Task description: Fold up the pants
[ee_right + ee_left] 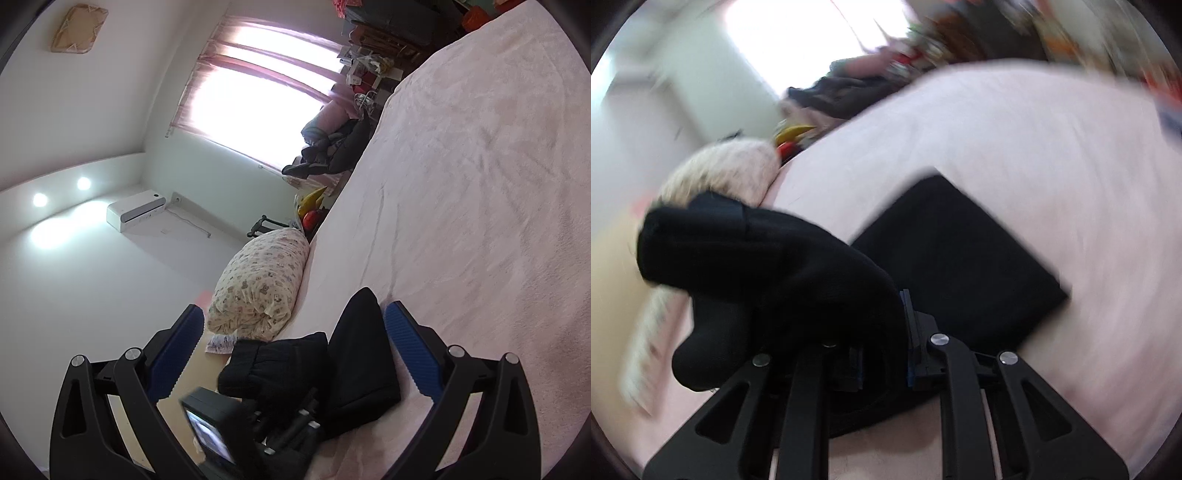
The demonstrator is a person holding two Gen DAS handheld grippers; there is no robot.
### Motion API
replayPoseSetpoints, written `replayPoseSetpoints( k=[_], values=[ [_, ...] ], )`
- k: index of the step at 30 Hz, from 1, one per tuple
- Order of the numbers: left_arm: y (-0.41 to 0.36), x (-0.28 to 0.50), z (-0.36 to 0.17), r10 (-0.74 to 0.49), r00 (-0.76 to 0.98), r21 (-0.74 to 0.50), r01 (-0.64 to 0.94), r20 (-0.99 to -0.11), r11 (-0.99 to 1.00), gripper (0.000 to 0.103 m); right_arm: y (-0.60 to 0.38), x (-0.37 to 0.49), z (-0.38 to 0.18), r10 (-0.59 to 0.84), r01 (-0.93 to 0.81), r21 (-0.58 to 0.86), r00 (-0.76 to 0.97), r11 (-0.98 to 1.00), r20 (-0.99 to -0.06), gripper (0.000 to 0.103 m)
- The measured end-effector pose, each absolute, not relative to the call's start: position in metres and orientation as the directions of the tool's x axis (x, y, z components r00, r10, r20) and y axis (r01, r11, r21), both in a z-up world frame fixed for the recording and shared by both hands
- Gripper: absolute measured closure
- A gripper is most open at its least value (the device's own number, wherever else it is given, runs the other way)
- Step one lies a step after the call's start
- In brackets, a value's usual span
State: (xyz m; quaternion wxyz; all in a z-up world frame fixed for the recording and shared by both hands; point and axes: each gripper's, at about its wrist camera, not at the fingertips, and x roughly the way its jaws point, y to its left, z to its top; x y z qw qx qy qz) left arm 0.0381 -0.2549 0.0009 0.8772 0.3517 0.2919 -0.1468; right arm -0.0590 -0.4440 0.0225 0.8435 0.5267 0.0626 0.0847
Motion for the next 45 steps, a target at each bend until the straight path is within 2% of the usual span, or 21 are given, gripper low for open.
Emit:
replayPoseSetpoints(
  k=[4, 8, 14, 22, 27, 32, 33, 34, 36, 37, 41, 45],
  values=[
    [-0.269, 0.03, -0.027, 0.0, 0.793, 0.632, 0.486, -0.609, 0.604, 0.087, -0.446, -0.058, 0.019, 0.201, -0.064, 0.907, 0.979, 0.417, -0.023, 0.002],
    [-0.268, 0.042, -0.017, -0.015, 0.757, 0.568, 0.503, -0.653, 0.652, 0.085, -0.447, -0.059, 0.017, 0.194, -0.059, 0.908, 0.981, 0.416, -0.025, 0.002],
    [-0.268, 0.045, -0.014, -0.03, 0.76, 0.539, 0.487, -0.649, 0.687, 0.084, -0.449, -0.059, 0.015, 0.195, -0.057, 0.911, 0.981, 0.408, -0.026, 0.002],
    [-0.251, 0.038, 0.004, -0.106, 0.769, 0.473, 0.489, -0.63, 0.733, 0.085, -0.452, -0.057, 0.013, 0.208, -0.059, 0.907, 0.978, 0.416, -0.031, 0.002],
    [-0.241, 0.021, -0.006, -0.125, 0.766, 0.481, 0.512, -0.631, 0.712, 0.085, -0.452, -0.055, 0.013, 0.21, -0.054, 0.902, 0.977, 0.428, -0.041, 0.002],
    [-0.239, 0.014, -0.023, -0.126, 0.783, 0.492, 0.498, -0.609, 0.714, 0.08, -0.449, -0.051, 0.017, 0.217, -0.042, 0.887, 0.974, 0.46, -0.067, 0.002],
    [-0.237, 0.016, -0.022, -0.129, 0.78, 0.479, 0.495, -0.612, 0.725, 0.078, -0.448, -0.05, 0.018, 0.218, -0.039, 0.88, 0.973, 0.473, -0.074, 0.002],
    [-0.235, 0.017, -0.019, -0.144, 0.773, 0.459, 0.503, -0.618, 0.732, 0.071, -0.447, -0.049, 0.019, 0.218, -0.036, 0.876, 0.973, 0.481, -0.08, 0.002],
    [-0.228, 0.016, -0.015, -0.175, 0.764, 0.422, 0.514, -0.621, 0.746, 0.041, -0.444, -0.047, 0.021, 0.223, -0.034, 0.865, 0.971, 0.501, -0.09, 0.002],
    [-0.223, 0.012, -0.011, -0.213, 0.753, 0.387, 0.533, -0.623, 0.752, 0.021, -0.441, -0.044, 0.022, 0.226, -0.033, 0.856, 0.969, 0.515, -0.098, 0.002],
    [-0.208, -0.005, -0.004, -0.255, 0.752, 0.359, 0.547, -0.608, 0.756, 0.02, -0.431, -0.042, 0.028, 0.243, -0.058, 0.818, 0.965, 0.572, -0.101, 0.004],
    [-0.17, -0.013, 0.019, -0.312, 0.763, 0.234, 0.511, -0.566, 0.827, 0.016, -0.409, -0.044, 0.044, 0.269, -0.132, 0.72, 0.96, 0.681, -0.079, 0.019]
  ],
)
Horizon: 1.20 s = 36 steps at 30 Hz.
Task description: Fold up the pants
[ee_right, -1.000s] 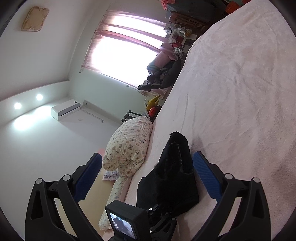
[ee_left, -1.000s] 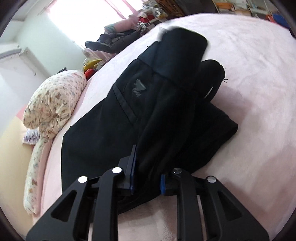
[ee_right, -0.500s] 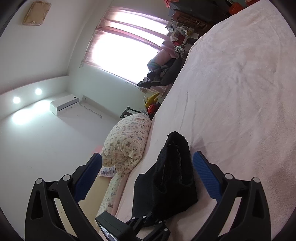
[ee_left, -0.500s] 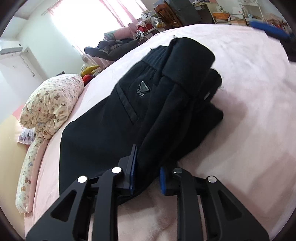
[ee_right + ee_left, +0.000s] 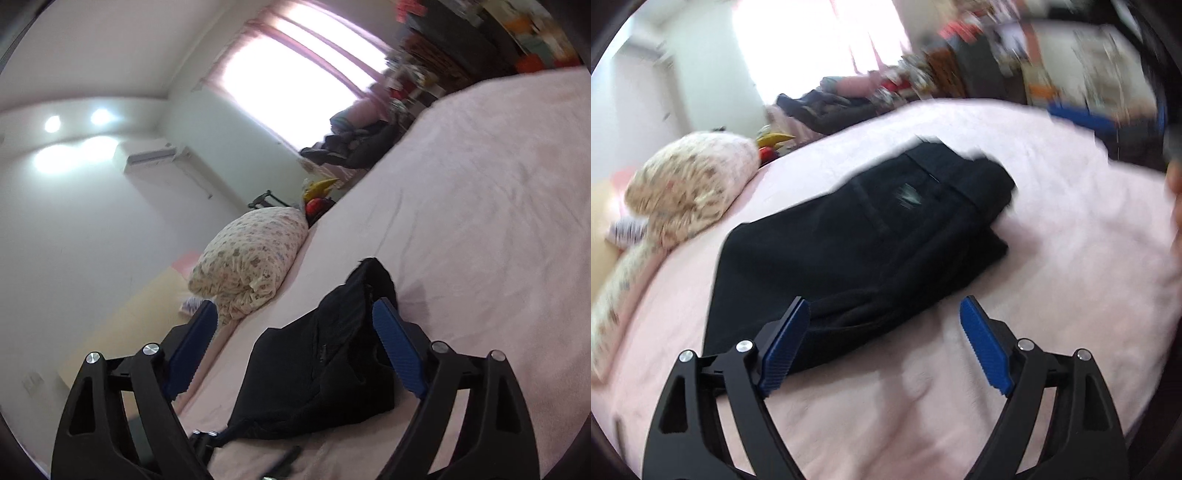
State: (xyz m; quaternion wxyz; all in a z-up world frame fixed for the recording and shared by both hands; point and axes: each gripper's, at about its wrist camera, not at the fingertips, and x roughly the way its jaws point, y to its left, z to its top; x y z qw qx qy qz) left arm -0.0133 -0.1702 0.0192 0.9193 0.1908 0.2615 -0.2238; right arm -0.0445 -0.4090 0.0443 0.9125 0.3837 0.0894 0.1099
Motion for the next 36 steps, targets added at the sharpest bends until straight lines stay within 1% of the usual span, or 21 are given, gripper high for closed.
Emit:
replayPoseSetpoints(
  k=[1, 2, 3, 4, 5, 6, 8, 10, 12, 13, 15, 16, 17, 18, 21, 24, 27, 30, 33, 35, 36],
  values=[
    [-0.158, -0.011, 0.027, -0.319, 0.777, 0.193, 0.485, -0.542, 0.853, 0.009, -0.403, -0.044, 0.047, 0.28, -0.148, 0.698, 0.957, 0.701, -0.079, 0.02],
    [-0.141, -0.009, 0.036, -0.316, 0.806, 0.148, 0.439, -0.5, 0.886, 0.003, -0.393, -0.041, 0.051, 0.295, -0.162, 0.661, 0.951, 0.732, -0.093, 0.021],
    [-0.129, -0.007, 0.043, -0.302, 0.836, 0.121, 0.396, -0.458, 0.91, 0.002, -0.387, -0.039, 0.052, 0.3, -0.165, 0.641, 0.948, 0.75, -0.106, 0.021],
    [-0.12, -0.005, 0.048, -0.28, 0.862, 0.107, 0.354, -0.423, 0.929, 0.002, -0.376, -0.033, 0.052, 0.305, -0.162, 0.603, 0.942, 0.781, -0.142, 0.023],
    [-0.111, 0.005, 0.054, -0.233, 0.883, 0.109, 0.3, -0.407, 0.948, 0.002, -0.368, -0.027, 0.051, 0.308, -0.157, 0.578, 0.935, 0.801, -0.173, 0.024],
    [-0.108, 0.014, 0.056, -0.203, 0.888, 0.115, 0.272, -0.413, 0.955, 0.002, -0.36, -0.021, 0.05, 0.314, -0.153, 0.555, 0.927, 0.818, -0.207, 0.027],
    [-0.106, 0.03, 0.058, -0.167, 0.887, 0.126, 0.242, -0.431, 0.962, 0.002, -0.341, -0.007, 0.044, 0.324, -0.147, 0.503, 0.903, 0.852, -0.284, 0.029],
    [-0.107, 0.042, 0.056, -0.143, 0.88, 0.129, 0.223, -0.452, 0.966, 0.002, -0.324, 0.005, 0.038, 0.316, -0.141, 0.444, 0.882, 0.885, -0.349, 0.029],
    [-0.107, 0.052, 0.052, -0.134, 0.86, 0.108, 0.213, -0.492, 0.971, 0.002, -0.312, 0.009, 0.033, 0.308, -0.138, 0.406, 0.868, 0.904, -0.39, 0.03],
    [-0.106, 0.062, 0.047, -0.131, 0.837, 0.083, 0.205, -0.531, 0.975, 0.002, -0.306, 0.012, 0.03, 0.291, -0.125, 0.372, 0.853, 0.92, -0.433, 0.029],
    [-0.106, 0.075, 0.033, -0.13, 0.782, 0.052, 0.203, -0.609, 0.978, 0.002, -0.294, 0.022, 0.016, 0.2, -0.054, 0.268, 0.807, 0.962, -0.555, 0.03],
    [-0.107, 0.081, 0.025, -0.119, 0.757, 0.05, 0.196, -0.643, 0.979, 0.002, -0.292, 0.025, 0.009, 0.18, -0.04, 0.241, 0.785, 0.97, -0.592, 0.03],
    [-0.107, 0.089, 0.009, -0.099, 0.709, 0.046, 0.183, -0.698, 0.982, 0.002, -0.29, 0.027, 0.003, 0.164, -0.032, 0.22, 0.77, 0.975, -0.617, 0.03],
    [-0.106, 0.094, -0.001, -0.099, 0.678, 0.034, 0.18, -0.728, 0.983, 0.002, -0.286, 0.025, 0.002, 0.144, -0.032, 0.187, 0.77, 0.982, -0.622, 0.029],
    [-0.102, 0.089, -0.008, -0.106, 0.695, 0.02, 0.171, -0.711, 0.985, 0.002, -0.273, 0.022, 0.0, 0.09, -0.033, 0.101, 0.769, 0.994, -0.633, 0.028],
    [-0.101, 0.09, -0.008, -0.105, 0.693, 0.022, 0.172, -0.713, 0.985, 0.002, -0.27, 0.018, -0.002, 0.074, -0.035, 0.074, 0.774, 0.997, -0.629, 0.026],
    [-0.098, 0.085, -0.001, -0.103, 0.711, 0.031, 0.173, -0.696, 0.984, 0.002, -0.271, 0.013, 0.0, 0.081, -0.038, 0.082, 0.779, 0.996, -0.622, 0.026],
    [-0.094, 0.078, 0.014, -0.101, 0.757, 0.038, 0.164, -0.646, 0.986, 0.002, -0.275, 0.015, 0.007, 0.095, -0.04, 0.106, 0.795, 0.994, -0.599, 0.026],
    [-0.091, 0.083, 0.029, -0.116, 0.785, 0.028, 0.167, -0.609, 0.986, 0.002, -0.283, 0.011, 0.019, 0.128, -0.04, 0.172, 0.833, 0.984, -0.539, 0.026],
    [-0.091, 0.088, 0.034, -0.132, 0.787, 0.008, 0.171, -0.602, 0.985, 0.002, -0.29, 0.007, 0.029, 0.121, -0.029, 0.193, 0.868, 0.981, -0.482, 0.026],
    [-0.093, 0.091, 0.034, -0.141, 0.783, 0.0, 0.178, -0.606, 0.984, 0.002, -0.292, 0.008, 0.031, 0.118, -0.024, 0.199, 0.872, 0.98, -0.474, 0.024]
  ],
)
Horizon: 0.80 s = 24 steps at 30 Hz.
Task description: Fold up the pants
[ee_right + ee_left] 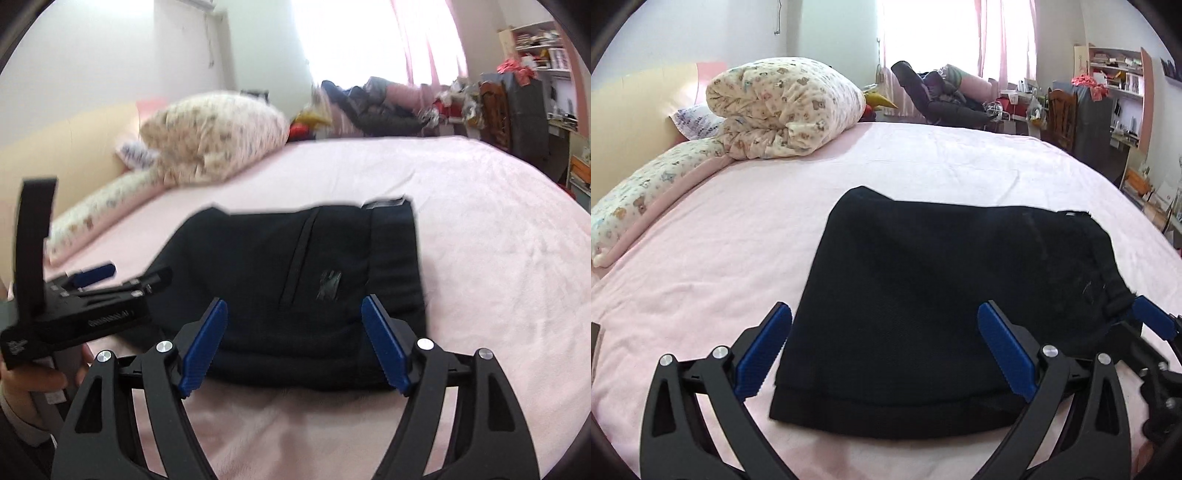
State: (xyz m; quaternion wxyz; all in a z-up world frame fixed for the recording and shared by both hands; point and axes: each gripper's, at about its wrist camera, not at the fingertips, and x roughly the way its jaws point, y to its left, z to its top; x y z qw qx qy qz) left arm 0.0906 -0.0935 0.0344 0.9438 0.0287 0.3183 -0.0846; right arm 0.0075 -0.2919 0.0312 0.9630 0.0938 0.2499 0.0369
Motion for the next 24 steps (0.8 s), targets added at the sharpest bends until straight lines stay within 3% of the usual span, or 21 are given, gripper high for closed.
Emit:
replayPoseSetpoints(
  k=[3, 5, 9, 14, 16, 18, 22, 23, 24],
  values=[
    [-0.1, 0.11, 0.022, -0.168, 0.729, -0.028, 0.2, -0.664, 0.979, 0.002, -0.303, 0.027, 0.012, 0.111, 0.039, 0.235, 0.799, 0.971, -0.591, 0.021],
    [-0.101, 0.128, 0.001, -0.152, 0.648, -0.044, 0.18, -0.747, 0.983, 0.002, -0.3, 0.032, 0.005, 0.092, 0.049, 0.208, 0.784, 0.977, -0.614, 0.021],
    [-0.103, 0.131, -0.005, -0.13, 0.661, -0.01, 0.182, -0.739, 0.983, 0.002, -0.293, 0.033, 0.008, 0.07, 0.039, 0.164, 0.789, 0.986, -0.61, 0.02],
    [-0.087, 0.111, 0.006, -0.167, 0.705, -0.043, 0.19, -0.689, 0.981, 0.002, -0.295, 0.013, 0.025, 0.127, -0.021, 0.202, 0.842, 0.979, -0.525, 0.02],
    [-0.083, 0.103, 0.001, -0.172, 0.703, -0.03, 0.21, -0.69, 0.977, 0.002, -0.291, 0.014, 0.025, 0.113, -0.023, 0.168, 0.828, 0.985, -0.549, 0.02],
    [-0.084, 0.105, -0.007, -0.175, 0.677, -0.025, 0.226, -0.715, 0.974, 0.002, -0.288, 0.028, 0.006, 0.084, -0.003, 0.127, 0.761, 0.992, -0.643, 0.018],
    [-0.082, 0.102, 0.002, -0.197, 0.665, -0.027, 0.257, -0.72, 0.966, 0.002, -0.276, 0.022, 0.017, 0.035, -0.032, 0.016, 0.788, 0.999, -0.614, 0.018],
    [-0.077, 0.101, 0.007, -0.217, 0.658, -0.044, 0.269, -0.721, 0.962, 0.002, -0.283, 0.017, 0.027, 0.074, -0.049, 0.057, 0.804, 0.997, -0.59, 0.015],
    [-0.071, 0.102, 0.012, -0.229, 0.655, -0.055, 0.275, -0.72, 0.96, 0.002, -0.29, 0.015, 0.034, 0.098, -0.051, 0.096, 0.813, 0.994, -0.574, 0.005]
  ],
)
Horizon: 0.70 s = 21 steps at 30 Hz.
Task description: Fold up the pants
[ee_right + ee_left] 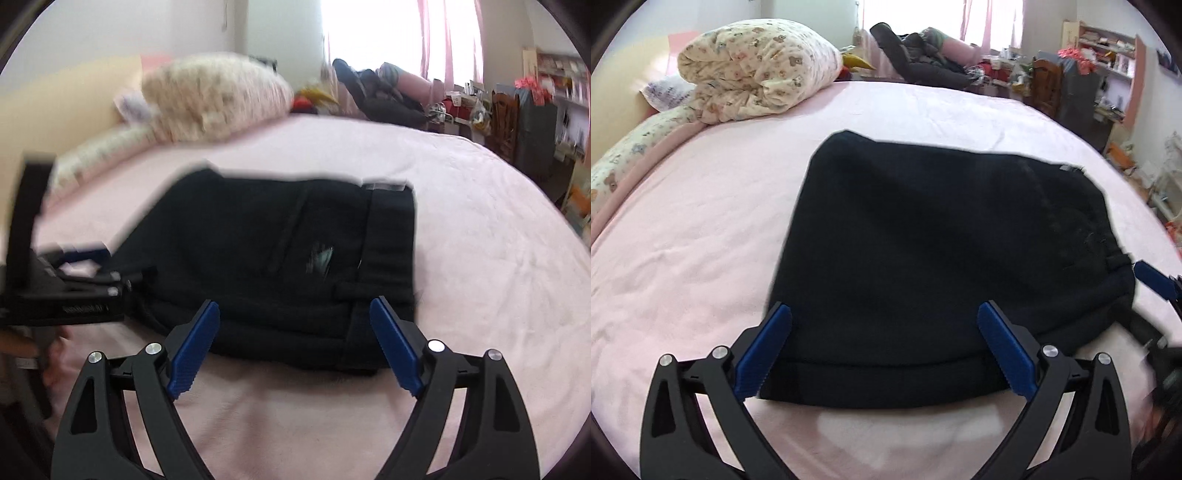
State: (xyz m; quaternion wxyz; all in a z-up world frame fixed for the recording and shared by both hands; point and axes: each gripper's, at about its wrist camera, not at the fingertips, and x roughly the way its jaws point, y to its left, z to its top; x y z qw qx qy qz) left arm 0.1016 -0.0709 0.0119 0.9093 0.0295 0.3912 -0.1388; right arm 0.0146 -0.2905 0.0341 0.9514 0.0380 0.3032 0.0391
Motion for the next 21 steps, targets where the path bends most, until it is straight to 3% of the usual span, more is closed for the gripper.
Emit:
replayPoseSetpoints(
  k=[4, 7, 9, 15, 21],
  values=[
    [-0.027, 0.128, 0.038, -0.281, 0.628, -0.131, 0.274, -0.726, 0.953, 0.002, -0.356, 0.026, 0.054, 0.273, -0.036, 0.419, 0.808, 0.907, -0.522, 0.001],
    [0.0, 0.151, 0.051, -0.323, 0.616, -0.218, 0.242, -0.719, 0.946, 0.002, -0.396, 0.055, 0.04, 0.39, 0.029, 0.588, 0.722, 0.808, -0.571, 0.001],
    [0.016, 0.171, 0.055, -0.375, 0.594, -0.297, 0.23, -0.712, 0.927, 0.002, -0.415, 0.077, 0.025, 0.432, 0.105, 0.64, 0.655, 0.761, -0.62, 0.001],
    [0.031, 0.222, 0.038, -0.504, 0.447, -0.464, 0.206, -0.738, 0.862, 0.002, -0.431, 0.112, -0.013, 0.58, 0.18, 0.748, 0.526, 0.639, -0.622, 0.001],
    [0.016, 0.249, 0.005, -0.551, 0.298, -0.531, 0.152, -0.779, 0.834, 0.002, -0.417, 0.139, -0.024, 0.592, 0.172, 0.713, 0.444, 0.68, -0.672, 0.001]
  ],
)
